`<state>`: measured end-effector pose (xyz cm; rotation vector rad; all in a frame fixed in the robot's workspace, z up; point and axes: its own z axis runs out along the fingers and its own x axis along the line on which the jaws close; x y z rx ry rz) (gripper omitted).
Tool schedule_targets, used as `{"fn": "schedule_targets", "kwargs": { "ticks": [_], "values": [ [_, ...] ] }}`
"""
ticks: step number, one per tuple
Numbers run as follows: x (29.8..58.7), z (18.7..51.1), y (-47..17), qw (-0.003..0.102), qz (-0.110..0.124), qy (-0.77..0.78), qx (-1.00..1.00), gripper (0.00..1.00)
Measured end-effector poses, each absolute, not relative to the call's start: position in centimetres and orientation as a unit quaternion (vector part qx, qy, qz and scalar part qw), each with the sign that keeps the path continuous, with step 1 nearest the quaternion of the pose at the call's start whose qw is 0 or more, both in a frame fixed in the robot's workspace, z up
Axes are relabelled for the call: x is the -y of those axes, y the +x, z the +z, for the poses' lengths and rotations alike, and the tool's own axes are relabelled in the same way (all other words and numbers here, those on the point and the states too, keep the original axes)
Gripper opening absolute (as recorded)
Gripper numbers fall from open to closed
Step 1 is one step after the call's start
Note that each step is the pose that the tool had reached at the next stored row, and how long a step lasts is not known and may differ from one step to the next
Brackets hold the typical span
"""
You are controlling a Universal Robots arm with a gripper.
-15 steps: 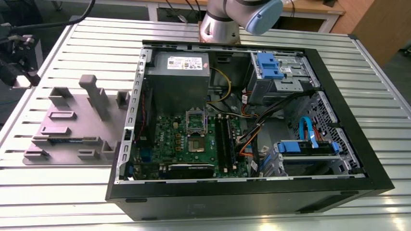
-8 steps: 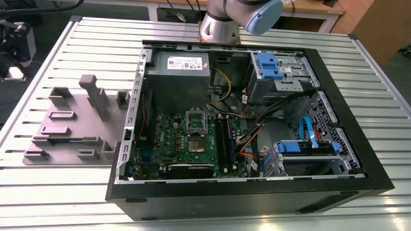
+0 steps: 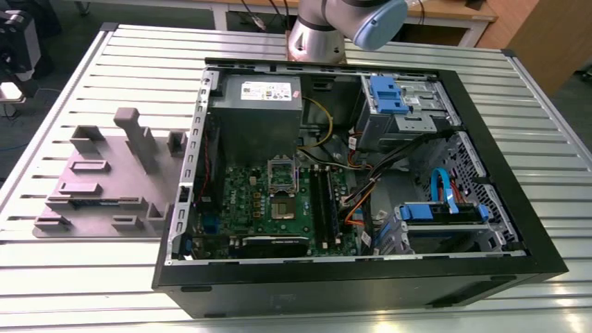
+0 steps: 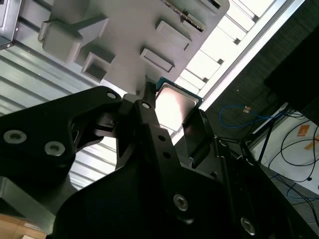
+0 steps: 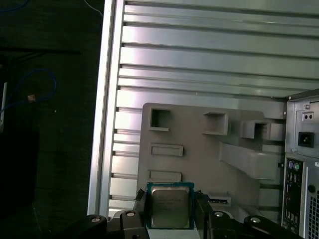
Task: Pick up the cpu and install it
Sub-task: 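Pick up the cpu and move it towards the insertion slot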
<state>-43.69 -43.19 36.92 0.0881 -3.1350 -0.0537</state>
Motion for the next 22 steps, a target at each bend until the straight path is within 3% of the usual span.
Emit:
{"fn": "schedule_targets", "kwargs": {
  "ticks": [22],
  "values": [
    [43.18, 36.97, -43.35, 0.002, -0.017, 0.028, 0.999, 0.47]
  ]
}}
